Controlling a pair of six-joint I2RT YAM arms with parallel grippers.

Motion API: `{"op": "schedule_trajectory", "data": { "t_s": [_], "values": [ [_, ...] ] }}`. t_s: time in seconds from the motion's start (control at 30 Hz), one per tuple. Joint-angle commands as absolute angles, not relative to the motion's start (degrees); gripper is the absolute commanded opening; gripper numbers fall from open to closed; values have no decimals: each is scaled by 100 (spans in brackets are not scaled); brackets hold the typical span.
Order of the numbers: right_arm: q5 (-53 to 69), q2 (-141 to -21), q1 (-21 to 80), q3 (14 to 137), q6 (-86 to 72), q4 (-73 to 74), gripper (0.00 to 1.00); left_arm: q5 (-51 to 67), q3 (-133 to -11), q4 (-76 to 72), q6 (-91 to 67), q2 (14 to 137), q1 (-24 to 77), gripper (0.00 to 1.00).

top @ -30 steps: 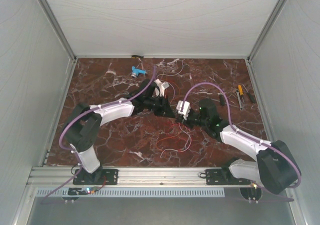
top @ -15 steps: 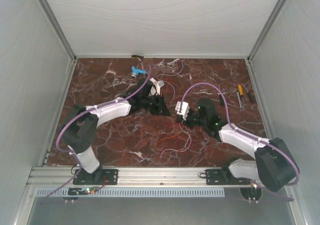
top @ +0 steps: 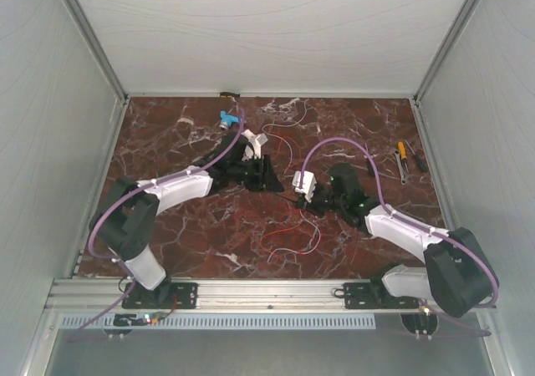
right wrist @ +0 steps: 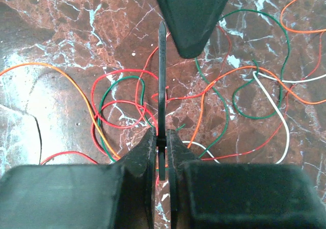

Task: Zip-tie the wires
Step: Tie the cable at the center of the board.

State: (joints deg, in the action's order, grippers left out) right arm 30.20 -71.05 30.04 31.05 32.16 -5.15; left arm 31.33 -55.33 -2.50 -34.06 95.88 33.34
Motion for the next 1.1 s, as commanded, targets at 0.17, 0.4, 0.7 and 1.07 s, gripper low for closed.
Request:
{"op": "schedule_trajectory", "data": {
  "t_s": [0.17,0.4,0.7,1.07],
  "values": [
    [3354,-7189,2961,3226,3355,-410,0,3814,-5279,-1532,-3670,9232,3206,76],
    [3359,-7108,2960,3217,3299,-603,0,3853,-5199,-1535,-3935,9472,3248,69],
    [3435,-7091,2925,3281,3298,-715,0,3876,-5345,-1415,-3968,9835,3570,62],
    [3462,-7137,2926,3313,3269,-901,0,4011,-5409,-1577,-4066,10015,3630,10]
  ]
}}
